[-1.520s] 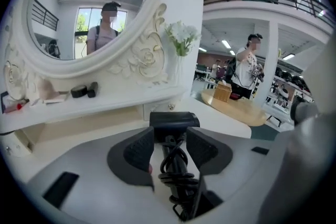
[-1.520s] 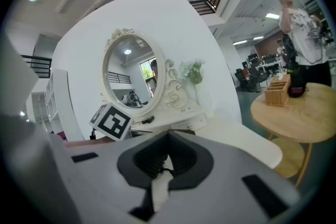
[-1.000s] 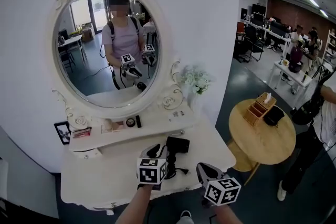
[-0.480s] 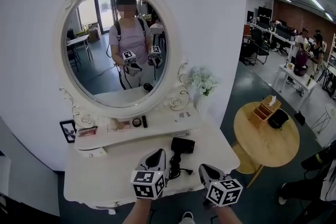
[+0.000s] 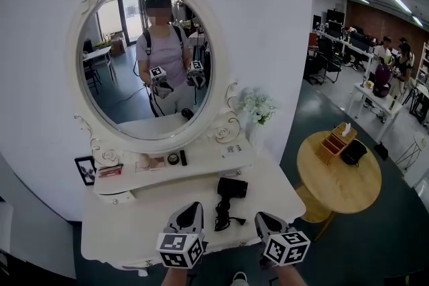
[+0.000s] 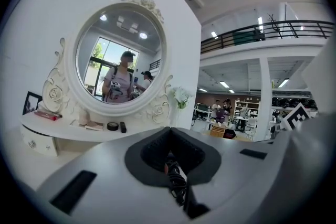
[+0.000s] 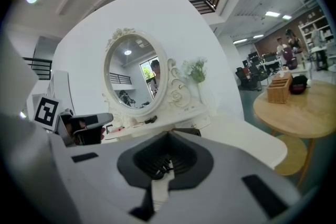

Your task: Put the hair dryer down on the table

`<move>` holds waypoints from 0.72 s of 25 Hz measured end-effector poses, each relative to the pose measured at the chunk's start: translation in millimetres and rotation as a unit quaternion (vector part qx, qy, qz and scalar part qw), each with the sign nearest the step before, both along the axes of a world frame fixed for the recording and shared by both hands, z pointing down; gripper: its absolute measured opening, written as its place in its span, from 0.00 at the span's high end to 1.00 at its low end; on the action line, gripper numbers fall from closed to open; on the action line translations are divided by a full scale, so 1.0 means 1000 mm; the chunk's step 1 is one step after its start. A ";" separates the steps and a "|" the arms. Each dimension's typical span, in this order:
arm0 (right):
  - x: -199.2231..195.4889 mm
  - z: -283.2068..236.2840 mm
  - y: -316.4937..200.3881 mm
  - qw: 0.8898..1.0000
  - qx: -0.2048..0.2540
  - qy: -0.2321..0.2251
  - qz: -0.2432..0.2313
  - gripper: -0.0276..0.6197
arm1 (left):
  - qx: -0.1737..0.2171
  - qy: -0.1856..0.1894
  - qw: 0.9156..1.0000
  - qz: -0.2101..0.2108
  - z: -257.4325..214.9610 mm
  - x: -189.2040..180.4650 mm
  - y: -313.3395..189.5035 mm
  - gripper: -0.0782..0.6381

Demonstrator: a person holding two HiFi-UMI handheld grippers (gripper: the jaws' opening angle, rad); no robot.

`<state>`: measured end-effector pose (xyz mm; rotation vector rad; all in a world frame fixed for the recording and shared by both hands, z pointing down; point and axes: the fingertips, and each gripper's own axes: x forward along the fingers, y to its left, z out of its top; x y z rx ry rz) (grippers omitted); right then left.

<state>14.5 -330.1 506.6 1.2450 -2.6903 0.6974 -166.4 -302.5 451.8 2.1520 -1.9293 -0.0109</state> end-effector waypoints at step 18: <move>-0.006 -0.005 0.001 0.999 0.019 0.019 -0.025 0.95 | -0.009 0.004 1.000 0.006 0.010 -0.001 0.007 0.89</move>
